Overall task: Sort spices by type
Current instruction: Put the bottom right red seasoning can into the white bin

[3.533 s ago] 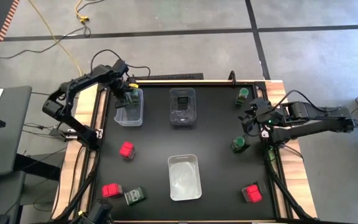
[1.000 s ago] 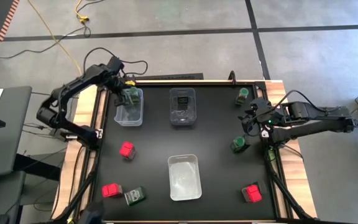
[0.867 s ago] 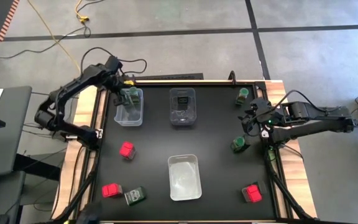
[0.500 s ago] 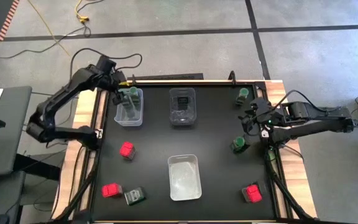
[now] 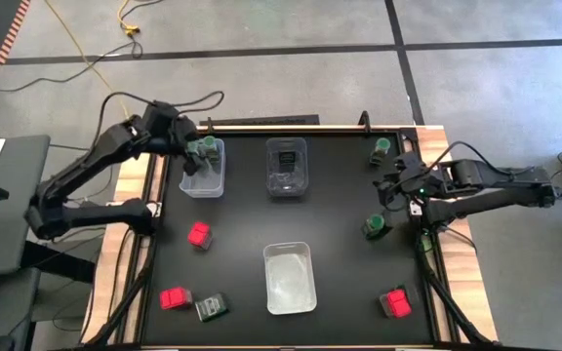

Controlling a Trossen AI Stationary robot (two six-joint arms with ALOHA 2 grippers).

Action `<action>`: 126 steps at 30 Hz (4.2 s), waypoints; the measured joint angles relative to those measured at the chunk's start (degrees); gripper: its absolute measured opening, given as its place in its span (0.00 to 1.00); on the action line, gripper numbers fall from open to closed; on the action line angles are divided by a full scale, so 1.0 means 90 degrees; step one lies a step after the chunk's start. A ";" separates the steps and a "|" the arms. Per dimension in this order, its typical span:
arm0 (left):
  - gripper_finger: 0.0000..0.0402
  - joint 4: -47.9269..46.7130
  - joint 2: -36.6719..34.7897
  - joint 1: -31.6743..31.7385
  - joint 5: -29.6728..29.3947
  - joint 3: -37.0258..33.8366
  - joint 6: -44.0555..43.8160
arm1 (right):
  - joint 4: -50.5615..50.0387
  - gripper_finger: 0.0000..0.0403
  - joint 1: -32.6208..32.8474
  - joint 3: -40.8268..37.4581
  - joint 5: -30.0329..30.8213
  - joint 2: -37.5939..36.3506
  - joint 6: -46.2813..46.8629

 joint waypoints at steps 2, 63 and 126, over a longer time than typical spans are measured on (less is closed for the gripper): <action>0.78 0.0162 -0.0063 -0.0486 0.0149 -0.0135 -0.0406 | 0.0003 0.65 0.0000 0.0000 0.0001 0.0070 -0.0008; 0.78 0.7459 0.1091 -0.8206 -0.2800 -0.3096 -0.3764 | -0.1746 0.58 0.2727 0.3130 -0.0494 0.4174 0.2805; 0.78 0.7257 0.1091 -0.8199 -0.2800 -0.3096 -0.3900 | 0.0190 0.72 0.6225 0.2368 -0.3183 0.5338 0.9017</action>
